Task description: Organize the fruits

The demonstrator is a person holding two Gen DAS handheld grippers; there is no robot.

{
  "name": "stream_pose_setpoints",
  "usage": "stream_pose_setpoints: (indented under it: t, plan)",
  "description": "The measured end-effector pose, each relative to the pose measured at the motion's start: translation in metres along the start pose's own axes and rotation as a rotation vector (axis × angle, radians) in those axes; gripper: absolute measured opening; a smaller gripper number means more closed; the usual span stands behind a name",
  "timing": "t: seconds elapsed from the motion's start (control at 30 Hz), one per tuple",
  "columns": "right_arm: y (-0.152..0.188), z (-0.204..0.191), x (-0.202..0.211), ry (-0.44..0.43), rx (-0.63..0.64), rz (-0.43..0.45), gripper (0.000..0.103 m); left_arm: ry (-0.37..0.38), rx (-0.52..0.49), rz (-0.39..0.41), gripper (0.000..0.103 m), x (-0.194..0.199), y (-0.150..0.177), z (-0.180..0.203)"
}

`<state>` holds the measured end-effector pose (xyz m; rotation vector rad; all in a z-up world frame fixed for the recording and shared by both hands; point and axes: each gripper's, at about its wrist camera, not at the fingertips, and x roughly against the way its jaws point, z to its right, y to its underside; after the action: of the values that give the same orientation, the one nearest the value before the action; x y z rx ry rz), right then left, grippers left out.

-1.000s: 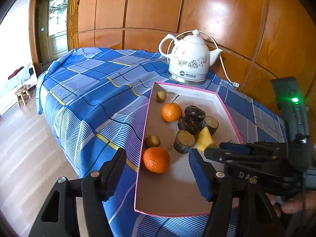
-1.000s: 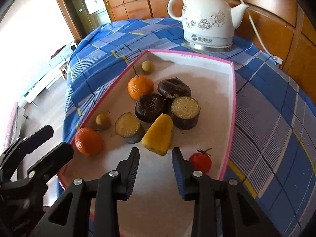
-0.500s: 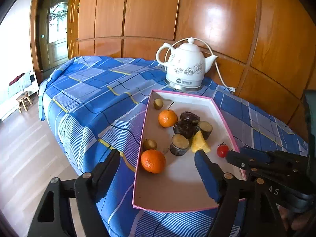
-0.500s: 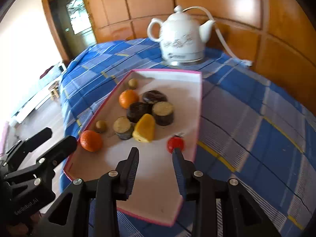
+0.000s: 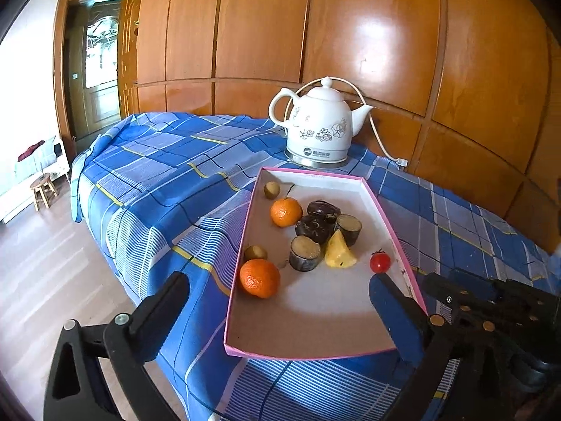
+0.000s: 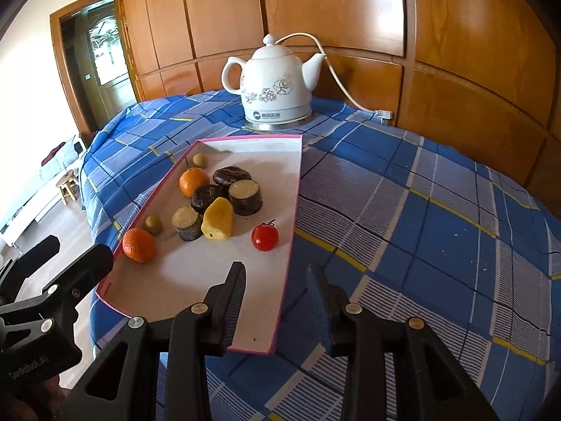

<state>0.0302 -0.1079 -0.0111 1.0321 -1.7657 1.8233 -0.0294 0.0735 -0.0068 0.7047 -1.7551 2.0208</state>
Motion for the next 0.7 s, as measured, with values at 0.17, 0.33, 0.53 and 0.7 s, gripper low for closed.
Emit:
stream_pose_setpoints:
  t: [0.17, 0.33, 0.53, 0.7]
  plan:
    - [0.0, -0.0004, 0.0042, 0.003, 0.003, 0.014, 0.037, -0.008, -0.002, 0.006, 0.103, 0.0013, -0.0008, 0.0024]
    - [0.0005, -0.0025, 0.0035, 0.0, 0.01, 0.013, 0.037, -0.022, -0.007, 0.004, 0.103, 0.0006, -0.0004, 0.0034]
    - [0.0005, -0.0034, 0.0045, -0.001, 0.013, 0.017, 0.037, -0.039, -0.009, 0.009, 0.103, -0.0002, -0.001, 0.0035]
    - [0.0, -0.0049, 0.0052, -0.005, 0.018, 0.02, 0.037, -0.06, -0.007, 0.012, 0.103, 0.0001, -0.0019, 0.0026]
